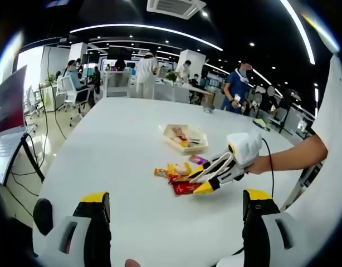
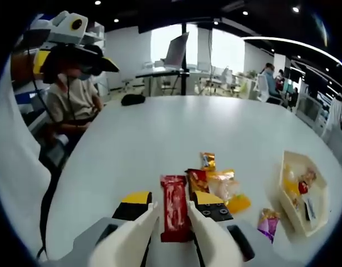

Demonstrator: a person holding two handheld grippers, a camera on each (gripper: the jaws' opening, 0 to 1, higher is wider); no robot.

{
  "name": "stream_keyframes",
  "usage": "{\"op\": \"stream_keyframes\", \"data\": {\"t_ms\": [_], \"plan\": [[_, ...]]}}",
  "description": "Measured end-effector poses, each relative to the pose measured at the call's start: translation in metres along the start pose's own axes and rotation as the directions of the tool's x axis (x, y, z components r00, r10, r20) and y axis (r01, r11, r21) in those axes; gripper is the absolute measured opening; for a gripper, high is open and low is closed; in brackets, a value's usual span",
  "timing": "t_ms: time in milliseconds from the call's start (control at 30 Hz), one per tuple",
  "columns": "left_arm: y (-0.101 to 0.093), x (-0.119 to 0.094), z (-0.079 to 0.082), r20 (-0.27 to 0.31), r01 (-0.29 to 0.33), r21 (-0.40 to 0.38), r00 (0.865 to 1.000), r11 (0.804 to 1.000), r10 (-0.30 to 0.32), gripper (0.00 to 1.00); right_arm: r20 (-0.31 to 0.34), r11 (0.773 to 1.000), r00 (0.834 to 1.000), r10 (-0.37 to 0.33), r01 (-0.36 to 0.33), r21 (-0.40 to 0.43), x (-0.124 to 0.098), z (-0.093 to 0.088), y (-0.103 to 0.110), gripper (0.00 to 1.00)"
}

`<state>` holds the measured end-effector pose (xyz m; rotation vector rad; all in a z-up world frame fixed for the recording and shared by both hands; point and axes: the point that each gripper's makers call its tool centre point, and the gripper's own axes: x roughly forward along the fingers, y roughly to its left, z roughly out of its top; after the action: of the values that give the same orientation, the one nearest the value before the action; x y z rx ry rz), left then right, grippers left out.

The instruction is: Place the target food into the container with the food tongs after gripping and lifting it, then release it inside without dropping or visibly crushing the food.

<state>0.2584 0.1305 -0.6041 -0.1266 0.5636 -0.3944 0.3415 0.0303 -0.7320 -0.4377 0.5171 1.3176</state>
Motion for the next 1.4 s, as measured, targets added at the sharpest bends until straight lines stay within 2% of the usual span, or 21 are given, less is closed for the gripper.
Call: {"op": "stream_keyframes", "data": {"t_ms": [67, 433, 633, 767, 867, 933, 967, 1000, 1100, 1400], "plan": [[0.001, -0.001, 0.0, 0.0, -0.005, -0.001, 1.0, 1.0, 0.005, 0.99, -0.027, 1.0, 1.0, -0.012, 0.012, -0.012, 0.003, -0.006, -0.003, 0.28], [0.001, -0.001, -0.002, -0.007, -0.013, -0.007, 1.0, 1.0, 0.013, 0.99, -0.035, 1.0, 0.999, -0.01, 0.01, 0.008, 0.007, -0.005, -0.006, 0.27], [-0.004, 0.003, 0.001, -0.005, 0.002, 0.002, 1.0, 1.0, -0.002, 0.99, -0.055, 0.998, 0.998, -0.036, 0.039, 0.054, 0.007, -0.007, -0.01, 0.23], [-0.005, 0.003, 0.003, -0.002, 0.007, 0.005, 1.0, 1.0, -0.007, 0.99, -0.064, 0.997, 0.997, -0.045, 0.048, 0.053, 0.007, -0.008, -0.01, 0.22], [-0.005, 0.0, 0.003, -0.002, 0.003, 0.009, 1.0, 1.0, -0.003, 0.99, -0.067, 0.992, 0.996, -0.054, 0.061, 0.108, 0.005, -0.008, -0.013, 0.22], [-0.004, -0.004, 0.003, 0.002, -0.002, 0.008, 1.0, 1.0, 0.002, 0.99, -0.048, 0.99, 0.997, -0.054, 0.06, 0.131, 0.002, -0.005, -0.012, 0.23], [-0.003, -0.005, 0.003, 0.006, -0.004, 0.005, 1.0, 1.0, 0.004, 0.99, -0.019, 0.989, 0.997, -0.072, 0.073, 0.127, 0.0, -0.001, -0.014, 0.23], [-0.003, -0.005, 0.003, 0.009, -0.004, 0.002, 1.0, 1.0, 0.004, 0.99, -0.036, 0.989, 0.998, -0.053, 0.058, 0.138, -0.001, -0.002, -0.011, 0.23], [-0.006, -0.005, 0.007, 0.034, 0.01, -0.027, 0.999, 1.0, -0.009, 0.99, -0.033, 0.989, 0.997, -0.066, 0.07, 0.127, -0.007, 0.002, -0.012, 0.23], [-0.022, 0.007, 0.009, 0.02, 0.059, 0.009, 0.998, 0.998, -0.06, 0.99, 0.011, 0.979, 0.99, -0.138, 0.134, 0.153, -0.039, 0.012, -0.015, 0.23]]}}
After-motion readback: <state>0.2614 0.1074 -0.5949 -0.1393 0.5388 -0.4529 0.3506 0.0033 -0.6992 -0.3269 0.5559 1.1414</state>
